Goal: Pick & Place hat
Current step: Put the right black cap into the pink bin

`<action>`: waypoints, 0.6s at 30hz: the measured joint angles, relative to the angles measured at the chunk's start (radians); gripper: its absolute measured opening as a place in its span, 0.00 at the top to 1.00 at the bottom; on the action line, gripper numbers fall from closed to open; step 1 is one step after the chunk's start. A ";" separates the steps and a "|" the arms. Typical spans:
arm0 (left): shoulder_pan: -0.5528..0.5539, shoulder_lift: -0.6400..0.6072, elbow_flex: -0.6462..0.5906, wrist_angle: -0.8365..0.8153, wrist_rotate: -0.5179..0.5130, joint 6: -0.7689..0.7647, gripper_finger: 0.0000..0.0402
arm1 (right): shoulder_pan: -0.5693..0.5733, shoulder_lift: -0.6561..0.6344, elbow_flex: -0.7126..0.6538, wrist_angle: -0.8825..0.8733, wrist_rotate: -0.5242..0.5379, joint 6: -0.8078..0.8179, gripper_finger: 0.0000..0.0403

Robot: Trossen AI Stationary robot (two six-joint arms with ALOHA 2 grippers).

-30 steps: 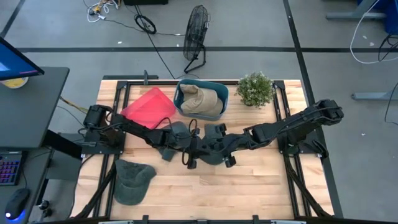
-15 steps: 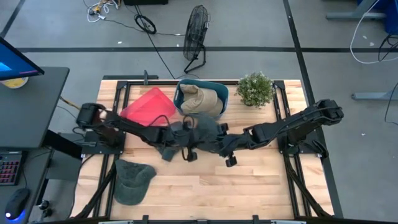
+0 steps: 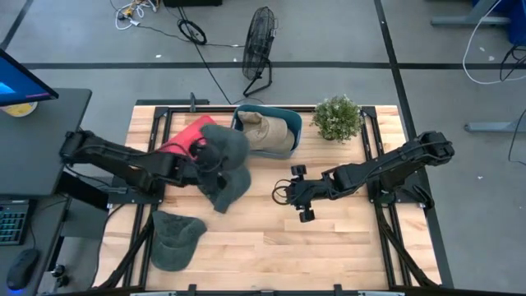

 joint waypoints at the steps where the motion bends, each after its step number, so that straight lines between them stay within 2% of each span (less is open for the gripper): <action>1: -0.011 -0.014 0.000 -0.046 -0.028 -0.051 0.96 | 0.000 0.000 0.000 -0.002 0.000 -0.002 0.59; 6: -0.046 -0.025 0.000 -0.247 -0.146 -0.263 0.94 | 0.000 0.000 0.000 -0.004 0.000 0.006 0.59; 9: -0.040 -0.017 -0.012 -0.369 -0.229 -0.438 0.94 | 0.000 0.000 0.000 -0.006 0.000 0.024 0.59; 11: -0.022 -0.015 -0.036 -0.443 -0.250 -0.544 0.95 | 0.000 0.000 0.000 -0.006 0.000 0.027 0.59; 15: 0.049 -0.016 -0.108 -0.480 -0.258 -0.744 0.94 | 0.000 0.000 0.000 -0.006 -0.001 0.027 0.59; 18: 0.112 -0.016 -0.178 -0.433 -0.259 -0.893 0.92 | 0.000 0.000 0.000 -0.005 -0.001 0.027 0.59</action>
